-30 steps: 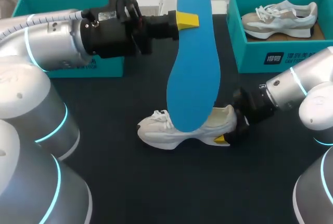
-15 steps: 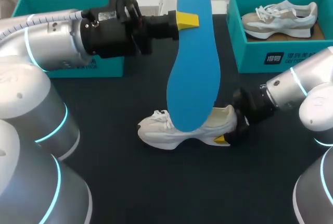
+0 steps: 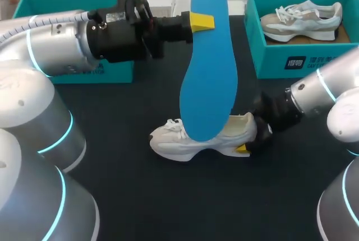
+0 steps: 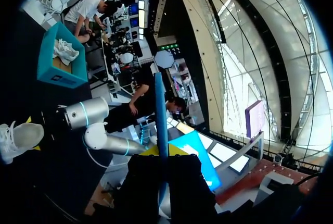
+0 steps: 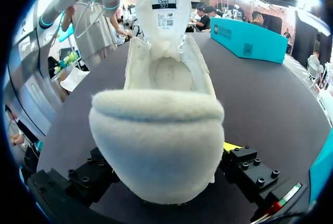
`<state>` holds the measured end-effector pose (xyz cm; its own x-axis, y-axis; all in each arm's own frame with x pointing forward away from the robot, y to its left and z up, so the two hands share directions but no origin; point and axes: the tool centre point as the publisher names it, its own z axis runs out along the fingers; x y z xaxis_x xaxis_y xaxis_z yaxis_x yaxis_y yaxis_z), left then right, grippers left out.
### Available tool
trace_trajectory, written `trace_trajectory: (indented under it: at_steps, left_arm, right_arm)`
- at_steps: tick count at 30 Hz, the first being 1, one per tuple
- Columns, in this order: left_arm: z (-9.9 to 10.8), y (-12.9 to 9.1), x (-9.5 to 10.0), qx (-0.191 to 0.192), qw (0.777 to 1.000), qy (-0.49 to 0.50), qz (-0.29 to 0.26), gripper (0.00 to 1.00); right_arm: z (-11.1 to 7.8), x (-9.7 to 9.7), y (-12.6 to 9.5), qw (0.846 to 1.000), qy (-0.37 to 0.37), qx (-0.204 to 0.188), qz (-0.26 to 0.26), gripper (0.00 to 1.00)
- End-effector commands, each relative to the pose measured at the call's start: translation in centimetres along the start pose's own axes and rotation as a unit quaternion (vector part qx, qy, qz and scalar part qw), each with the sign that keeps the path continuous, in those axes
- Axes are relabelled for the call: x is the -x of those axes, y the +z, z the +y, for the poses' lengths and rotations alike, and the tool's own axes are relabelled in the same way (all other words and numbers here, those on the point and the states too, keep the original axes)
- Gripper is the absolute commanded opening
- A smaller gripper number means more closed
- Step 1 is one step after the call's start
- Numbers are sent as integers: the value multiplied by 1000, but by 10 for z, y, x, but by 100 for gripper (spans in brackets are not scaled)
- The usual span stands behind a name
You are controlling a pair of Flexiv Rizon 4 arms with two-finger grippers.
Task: Take the shoe out of the shoebox, open the shoe tongue, remove and reinsert the insole, then place the shoe into the shoebox
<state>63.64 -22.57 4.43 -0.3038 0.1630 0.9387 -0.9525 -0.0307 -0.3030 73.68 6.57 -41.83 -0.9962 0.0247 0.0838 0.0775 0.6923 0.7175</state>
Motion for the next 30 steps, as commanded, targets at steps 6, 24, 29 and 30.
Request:
trace_trajectory:
  at_steps: [6, 24, 29, 30]
  left_arm:
    - [2, -1, 1, -1, 1000, 0, 0, 0]
    - [2, -1, 1, -1, 1000, 0, 0, 0]
    - [2, -1, 1, -1, 1000, 0, 0, 0]
    - [2, -1, 1, -1, 1000, 0, 0, 0]
  right_arm:
    - [15, -9, -23, 998, 10, -65, -9, 100]
    - [44, -27, -46, 971, 28, -230, -66, 100]
    - [44, -27, -46, 971, 28, -230, -66, 100]
    - [44, -27, -46, 971, 28, -230, -66, 100]
